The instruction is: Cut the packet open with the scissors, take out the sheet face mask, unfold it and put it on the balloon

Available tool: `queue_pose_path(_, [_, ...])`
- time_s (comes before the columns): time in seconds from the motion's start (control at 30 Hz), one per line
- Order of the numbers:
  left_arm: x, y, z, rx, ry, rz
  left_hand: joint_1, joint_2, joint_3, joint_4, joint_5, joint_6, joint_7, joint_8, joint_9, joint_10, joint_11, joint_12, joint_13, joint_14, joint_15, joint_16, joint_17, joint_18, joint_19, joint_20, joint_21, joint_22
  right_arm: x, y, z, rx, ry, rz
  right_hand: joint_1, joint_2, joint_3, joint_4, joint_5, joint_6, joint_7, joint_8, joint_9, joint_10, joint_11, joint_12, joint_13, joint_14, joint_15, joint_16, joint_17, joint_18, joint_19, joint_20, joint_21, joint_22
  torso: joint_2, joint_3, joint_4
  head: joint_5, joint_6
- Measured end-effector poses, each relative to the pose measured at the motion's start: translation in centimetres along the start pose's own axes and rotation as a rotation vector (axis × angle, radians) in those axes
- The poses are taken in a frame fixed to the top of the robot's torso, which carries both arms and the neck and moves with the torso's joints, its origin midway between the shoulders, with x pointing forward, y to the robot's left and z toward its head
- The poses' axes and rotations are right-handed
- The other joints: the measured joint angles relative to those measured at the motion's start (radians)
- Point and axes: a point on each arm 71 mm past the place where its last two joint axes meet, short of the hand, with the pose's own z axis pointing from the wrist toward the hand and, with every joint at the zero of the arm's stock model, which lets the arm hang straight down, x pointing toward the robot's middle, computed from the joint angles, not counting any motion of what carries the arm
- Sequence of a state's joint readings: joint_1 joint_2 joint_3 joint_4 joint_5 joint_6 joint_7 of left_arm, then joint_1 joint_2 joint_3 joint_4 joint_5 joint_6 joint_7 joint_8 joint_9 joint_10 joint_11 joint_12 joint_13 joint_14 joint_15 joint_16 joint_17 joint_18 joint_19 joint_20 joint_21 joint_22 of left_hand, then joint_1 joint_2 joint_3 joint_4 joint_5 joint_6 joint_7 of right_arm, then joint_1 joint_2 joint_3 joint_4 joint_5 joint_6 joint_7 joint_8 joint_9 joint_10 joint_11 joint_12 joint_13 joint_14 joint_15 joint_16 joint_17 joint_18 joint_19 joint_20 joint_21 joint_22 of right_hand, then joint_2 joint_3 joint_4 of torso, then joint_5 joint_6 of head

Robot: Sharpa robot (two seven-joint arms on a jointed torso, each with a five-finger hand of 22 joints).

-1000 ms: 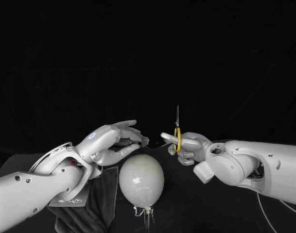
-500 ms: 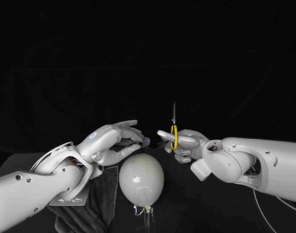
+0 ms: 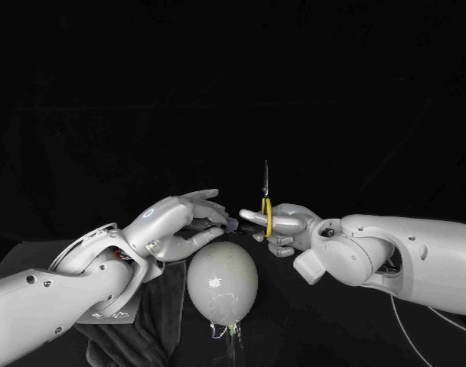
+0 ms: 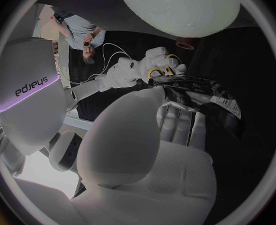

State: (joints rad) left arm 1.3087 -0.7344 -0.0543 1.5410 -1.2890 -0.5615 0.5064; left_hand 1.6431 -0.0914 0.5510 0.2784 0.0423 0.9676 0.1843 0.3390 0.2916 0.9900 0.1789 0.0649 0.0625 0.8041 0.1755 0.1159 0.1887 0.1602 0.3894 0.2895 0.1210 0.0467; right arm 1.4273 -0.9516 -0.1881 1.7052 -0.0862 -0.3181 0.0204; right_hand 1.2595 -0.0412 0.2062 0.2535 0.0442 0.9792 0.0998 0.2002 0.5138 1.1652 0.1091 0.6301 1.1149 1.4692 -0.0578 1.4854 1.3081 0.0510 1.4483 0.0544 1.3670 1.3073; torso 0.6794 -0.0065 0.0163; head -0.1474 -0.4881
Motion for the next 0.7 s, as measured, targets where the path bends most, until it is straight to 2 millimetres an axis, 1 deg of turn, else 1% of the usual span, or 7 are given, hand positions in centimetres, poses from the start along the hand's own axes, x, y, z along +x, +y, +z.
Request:
queue_pose_path(0.07, [0.02,-0.02,0.03,0.001,0.0,0.0,0.0,0.0,0.002,0.002,0.0,0.0,0.0,0.0,0.0,0.0,0.0,0.0,0.0,0.0,0.0,0.0,-0.001,0.0,0.0,0.0,0.0,0.0,0.03,-0.01,0.06,0.003,0.002,-0.006,0.023,0.007,0.012,-0.014,0.0,0.002,-0.002,0.0,0.0,0.0,0.0,0.0,0.001,0.001,0.001,0.0,0.0,0.0,0.0,0.0,0.0,0.0,0.0,0.0,0.0,0.001,0.0])
queue_pose_path(0.23, [0.07,-0.06,0.07,0.002,0.0,-0.001,-0.001,-0.001,0.003,0.003,0.0,0.0,0.0,0.0,-0.001,0.0,0.0,0.0,0.0,0.0,0.0,0.0,-0.001,0.0,0.0,0.0,0.0,0.0,0.18,0.01,0.15,0.006,0.008,-0.022,0.136,0.04,0.088,-0.096,0.001,0.023,-0.016,-0.001,-0.001,0.0,0.0,0.0,0.008,-0.001,0.003,0.0,-0.001,-0.005,0.0,0.0,0.0,0.0,0.0,0.0,0.0,0.002,0.0])
queue_pose_path(0.33, [0.08,-0.08,0.06,0.002,0.001,-0.001,-0.003,-0.003,0.003,0.003,0.003,0.0,0.0,0.0,-0.003,0.0,0.0,0.0,0.0,0.0,0.0,0.0,-0.001,-0.004,0.0,0.0,0.0,0.0,0.2,0.05,0.16,0.005,0.009,-0.03,0.162,0.047,0.14,-0.14,0.009,0.039,-0.012,-0.002,0.001,0.0,0.0,0.0,0.02,-0.003,0.001,0.0,-0.001,-0.006,0.0,-0.001,0.0,0.0,0.0,0.0002,0.0,0.002,0.0])
queue_pose_path(0.43, [0.08,-0.07,0.04,0.001,0.001,-0.001,-0.003,-0.003,0.003,0.003,0.003,-0.004,0.003,-0.001,-0.003,-0.001,0.001,0.0,0.0,-0.001,0.001,-0.004,-0.002,0.009,0.0,0.0,-0.002,0.0,0.22,0.09,0.15,0.002,0.008,-0.036,0.162,0.047,0.18,-0.128,0.039,0.05,-0.007,0.004,0.003,0.0,0.0,0.0,0.039,-0.003,0.001,0.003,-0.001,-0.006,0.004,-0.005,0.002,0.001,0.0,0.0002,0.0001,0.002,0.0])
queue_pose_path(0.47, [0.08,-0.07,0.03,0.001,0.001,-0.001,-0.003,-0.003,0.006,0.0,0.003,-0.007,0.004,-0.001,-0.003,-0.004,0.003,0.0,0.0,-0.004,0.004,-0.004,-0.003,0.01,-0.008,-0.003,-0.006,-0.001,0.22,0.1,0.15,0.001,0.008,-0.038,0.155,0.054,0.191,-0.118,0.039,0.054,-0.003,0.004,0.005,0.0,0.0,0.0,0.044,-0.003,0.001,0.006,-0.001,-0.006,0.004,-0.005,0.005,0.001,0.0,0.0002,0.0,0.001,0.0])
queue_pose_path(0.6, [0.09,-0.1,0.04,0.001,0.001,-0.002,0.004,-0.015,0.018,-0.007,0.004,-0.016,0.012,-0.001,0.002,-0.014,0.007,0.0,-0.001,-0.02,0.009,-0.013,-0.009,0.01,-0.027,0.002,-0.013,-0.003,0.17,0.14,0.14,-0.006,-0.001,-0.043,0.128,0.056,0.221,-0.117,0.019,0.061,-0.011,0.016,0.017,0.0,0.0,0.0,0.06,-0.003,0.001,0.006,-0.001,-0.006,0.004,-0.005,0.006,0.001,0.0,0.0001,0.0,0.001,-0.002])
queue_pose_path(0.7, [0.08,-0.11,0.05,0.001,0.0,-0.003,0.004,-0.047,0.016,-0.014,0.004,-0.022,0.019,-0.001,0.005,-0.022,0.014,0.0,-0.001,-0.031,0.013,-0.019,-0.013,0.01,-0.028,0.002,-0.014,-0.003,0.11,0.18,0.13,-0.013,-0.012,-0.046,0.093,0.045,0.269,-0.136,0.015,0.063,-0.013,0.024,0.026,0.0,0.0,0.0,0.065,-0.004,0.001,0.008,-0.001,-0.006,0.004,-0.005,0.006,0.001,0.0,0.0001,0.0,0.001,-0.003])
